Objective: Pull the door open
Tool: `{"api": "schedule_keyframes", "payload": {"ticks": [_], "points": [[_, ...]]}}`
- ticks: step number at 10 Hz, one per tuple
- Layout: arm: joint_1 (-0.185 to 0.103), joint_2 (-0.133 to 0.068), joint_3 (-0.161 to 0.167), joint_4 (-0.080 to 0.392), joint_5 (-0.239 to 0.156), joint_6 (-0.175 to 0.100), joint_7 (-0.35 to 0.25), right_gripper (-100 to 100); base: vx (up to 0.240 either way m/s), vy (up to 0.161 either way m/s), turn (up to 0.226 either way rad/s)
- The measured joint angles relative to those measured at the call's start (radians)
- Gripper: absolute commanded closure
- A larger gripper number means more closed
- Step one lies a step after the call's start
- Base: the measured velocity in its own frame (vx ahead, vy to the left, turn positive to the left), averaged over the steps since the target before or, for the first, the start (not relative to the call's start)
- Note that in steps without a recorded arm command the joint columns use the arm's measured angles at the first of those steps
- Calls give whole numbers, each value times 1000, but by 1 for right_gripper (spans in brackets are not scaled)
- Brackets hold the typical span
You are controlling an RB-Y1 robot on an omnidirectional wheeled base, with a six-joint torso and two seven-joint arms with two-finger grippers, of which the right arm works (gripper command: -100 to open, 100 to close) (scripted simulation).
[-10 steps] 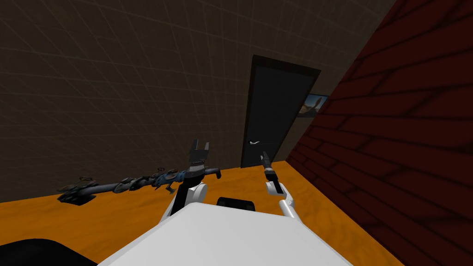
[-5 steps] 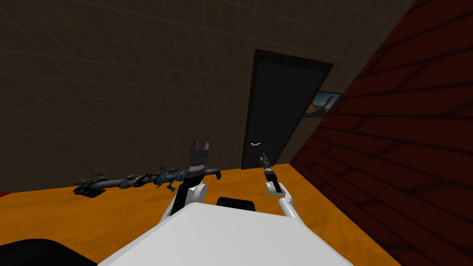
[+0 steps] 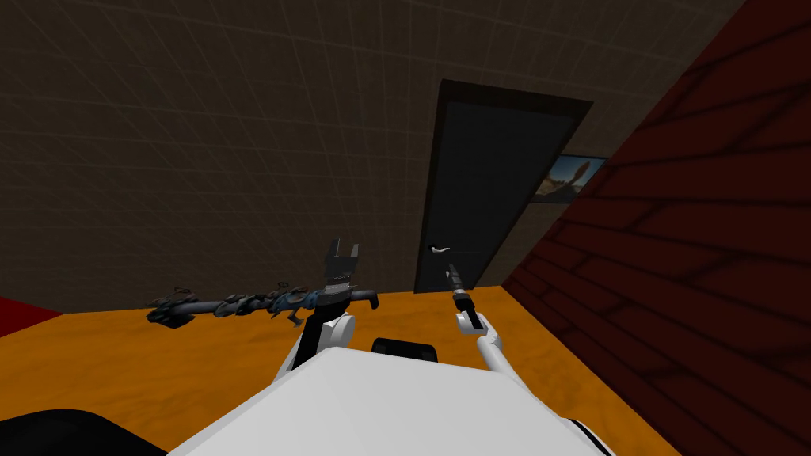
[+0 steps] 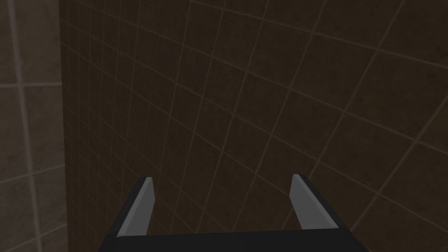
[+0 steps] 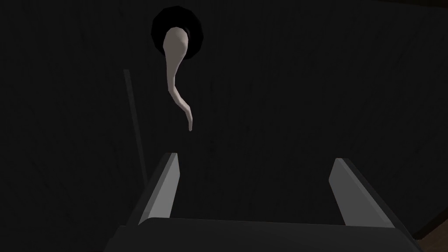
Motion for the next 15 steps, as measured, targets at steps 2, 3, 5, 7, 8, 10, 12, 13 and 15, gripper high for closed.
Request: {"api": "schedule_keyframes", "payload": {"ticks": [2, 3, 5, 7, 8, 10, 12, 13, 15], "points": [[-33, -12, 0, 67, 4, -10, -9, -100, 90, -60, 86], [-51, -12, -1, 115, 6, -24, -9, -100, 98, -95, 134], [-75, -21, 1, 176, 14, -27, -16, -100, 99, -83, 92], [-91, -23, 1, 211, 17, -26, -18, -100, 46, -35, 42], [-102, -25, 1, 237, 18, -33, -19, -100, 56, -37, 90], [-113, -31, 2, 268, 22, -34, -25, -100, 56, -47, 48], [-133, -36, 2, 310, 25, -42, -29, -100, 28, -28, 30], [-133, -36, 2, 312, 25, -43, -29, -100, 133, 24, 134], [-116, -62, -8, 324, 17, -65, -45, -100, 192, 73, 143]]}}
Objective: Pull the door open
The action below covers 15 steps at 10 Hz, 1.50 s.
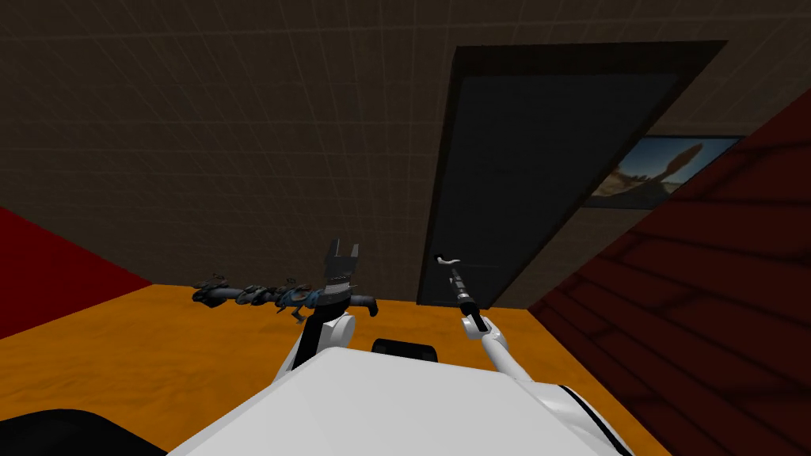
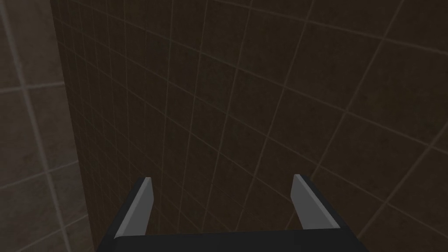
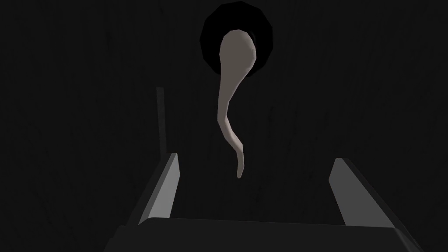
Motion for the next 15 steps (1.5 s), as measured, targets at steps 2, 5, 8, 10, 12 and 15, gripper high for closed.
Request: {"api": "schedule_keyframes", "payload": {"ticks": [2, 5, 8, 10, 12, 15], "points": [[13, -33, -16, 26, -12, -25, -20, -100, 211, 107, 213], [34, -92, -43, 88, -32, -84, -57, -100, 189, 48, 126], [47, -127, -57, 124, -43, -125, -79, -100, 128, 4, 75], [73, -130, -58, 77, -44, -98, -85, 100, 7, 1, -3], [71, -130, -59, 84, -44, -104, -86, 100, -6, -3, 0], [71, -129, -59, 84, -44, -104, -85, 100, 0, 0, 0]]}}
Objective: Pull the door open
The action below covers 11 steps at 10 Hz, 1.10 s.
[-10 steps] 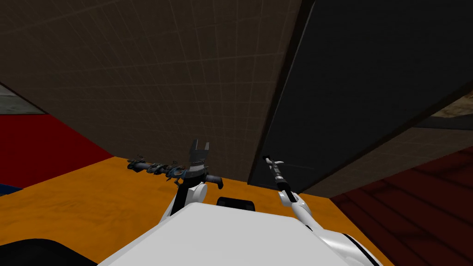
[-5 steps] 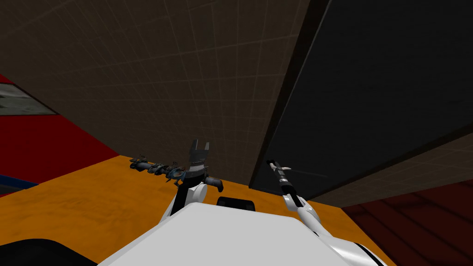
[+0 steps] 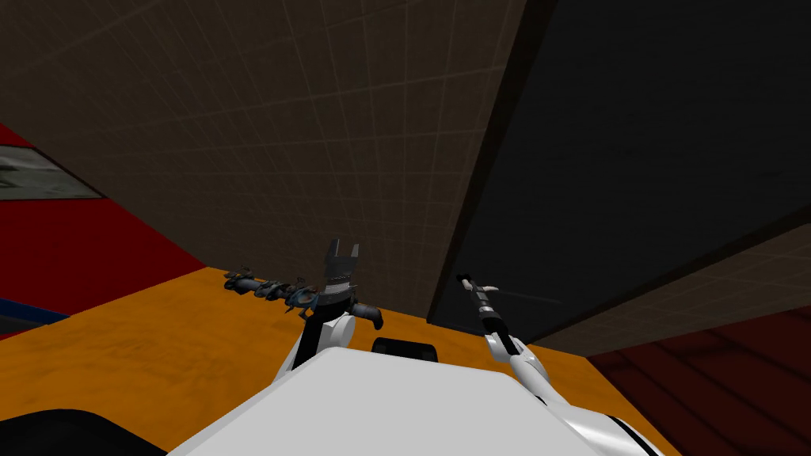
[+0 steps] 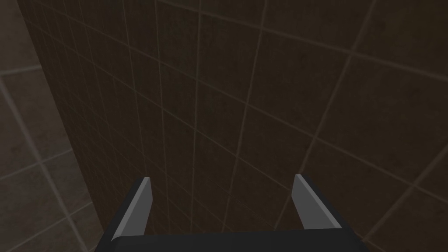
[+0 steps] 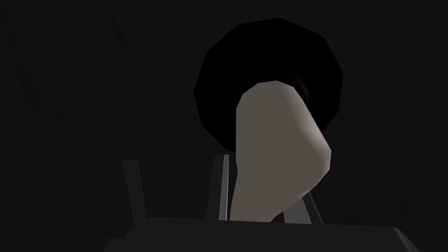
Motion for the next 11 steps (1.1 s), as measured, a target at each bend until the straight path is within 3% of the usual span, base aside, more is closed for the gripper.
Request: {"api": "schedule_keyframes", "payload": {"ticks": [3, 7, 11], "points": [[4, -14, 10, -6, 8, -10, -18, 100, -133, -32, 68], [35, -41, 50, -30, 36, -34, -69, 100, -198, -82, 82], [44, -68, 92, -19, 65, -84, -121, 100, -180, -68, 56]]}}
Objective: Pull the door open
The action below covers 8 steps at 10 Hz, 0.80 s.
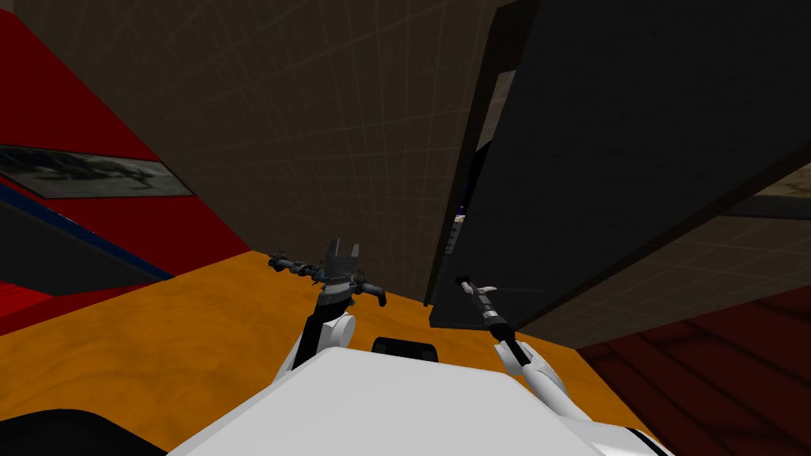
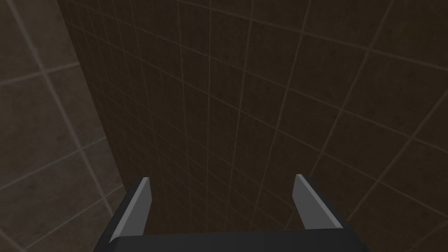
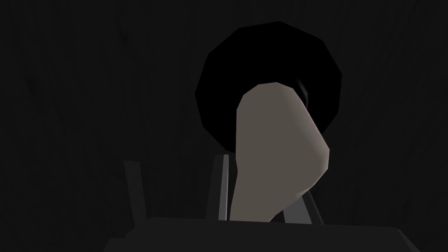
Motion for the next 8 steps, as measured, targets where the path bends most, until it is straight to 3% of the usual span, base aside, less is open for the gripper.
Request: {"api": "schedule_keyframes", "payload": {"ticks": [2, 4, 8], "points": [[18, -7, 5, -10, 3, -6, -11, 100, -151, -60, 132], [25, -24, 12, 8, 9, -47, -27, 100, -195, -71, 128], [71, -55, 31, 3, 23, -111, -62, 100, -144, -79, 108]]}}
